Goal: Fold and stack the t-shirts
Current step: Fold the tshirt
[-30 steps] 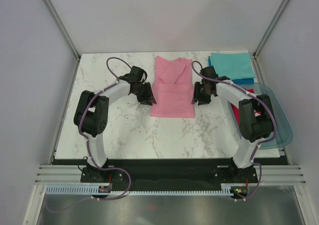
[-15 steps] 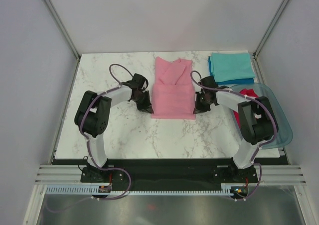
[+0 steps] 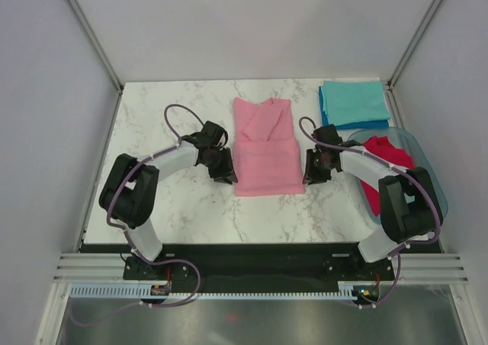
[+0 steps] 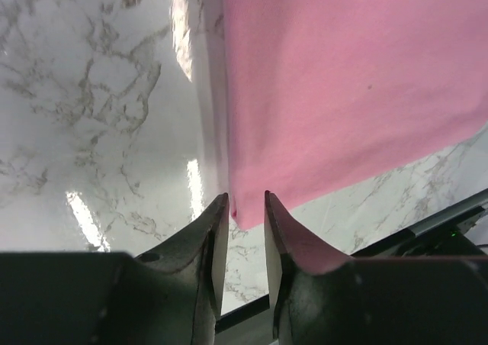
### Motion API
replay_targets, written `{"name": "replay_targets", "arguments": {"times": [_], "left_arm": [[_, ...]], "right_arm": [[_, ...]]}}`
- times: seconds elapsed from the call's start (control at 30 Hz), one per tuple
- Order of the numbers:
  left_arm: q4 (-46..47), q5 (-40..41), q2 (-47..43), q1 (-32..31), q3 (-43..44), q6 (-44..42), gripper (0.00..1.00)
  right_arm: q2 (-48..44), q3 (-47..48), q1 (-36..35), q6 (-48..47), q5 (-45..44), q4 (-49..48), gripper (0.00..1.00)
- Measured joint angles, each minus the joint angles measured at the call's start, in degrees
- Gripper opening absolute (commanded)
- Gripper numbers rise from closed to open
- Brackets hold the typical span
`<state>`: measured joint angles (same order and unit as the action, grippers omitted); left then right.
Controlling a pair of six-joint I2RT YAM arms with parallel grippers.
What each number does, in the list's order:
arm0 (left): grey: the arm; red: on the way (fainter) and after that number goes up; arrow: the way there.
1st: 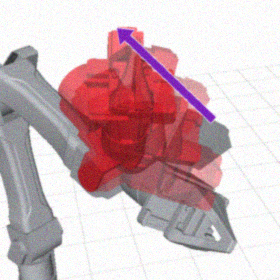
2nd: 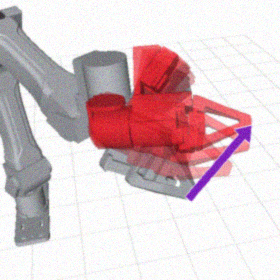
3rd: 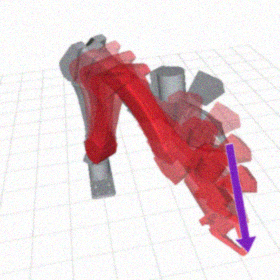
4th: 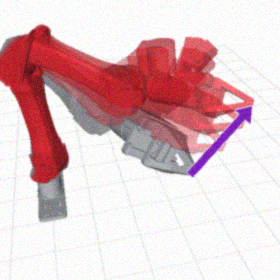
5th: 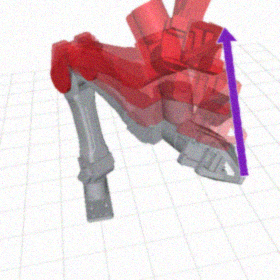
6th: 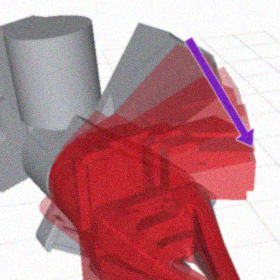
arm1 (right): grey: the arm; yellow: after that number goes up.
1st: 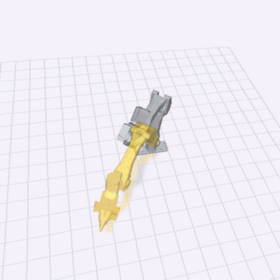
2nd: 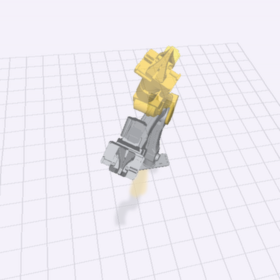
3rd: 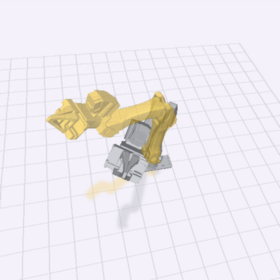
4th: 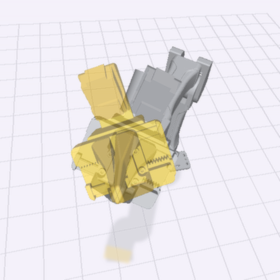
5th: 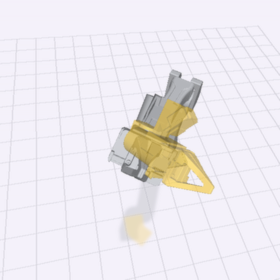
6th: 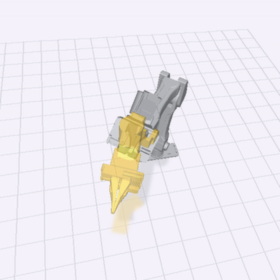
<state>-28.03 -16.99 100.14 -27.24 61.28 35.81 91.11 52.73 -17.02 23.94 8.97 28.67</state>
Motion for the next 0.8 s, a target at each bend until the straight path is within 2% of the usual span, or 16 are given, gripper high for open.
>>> {"name": "replay_targets", "arguments": {"times": [0.1,0.23,0.47,0.8], "left_arm": [[-1.3,0.1,0.3,0.9,3.4,0.0,0.33],[-1.7,-0.1,4.9,2.3,13.1,-0.1,0.29],[-1.0,-0.6,17.4,4.3,25.6,-1.2,0.28],[-2.8,-1.9,26.8,8.1,37.1,-3.5,0.28]], "right_arm": [[-0.2,2.7,0.0,0.1,-1.2,2.7,0.26],[1.4,11.7,0.0,0.2,-1.7,3.8,0.19],[14.2,28.1,0.1,-1.3,-4.6,1.9,0.2],[29.9,39.3,1.4,-4.2,-7.3,2.1,0.19]]}}
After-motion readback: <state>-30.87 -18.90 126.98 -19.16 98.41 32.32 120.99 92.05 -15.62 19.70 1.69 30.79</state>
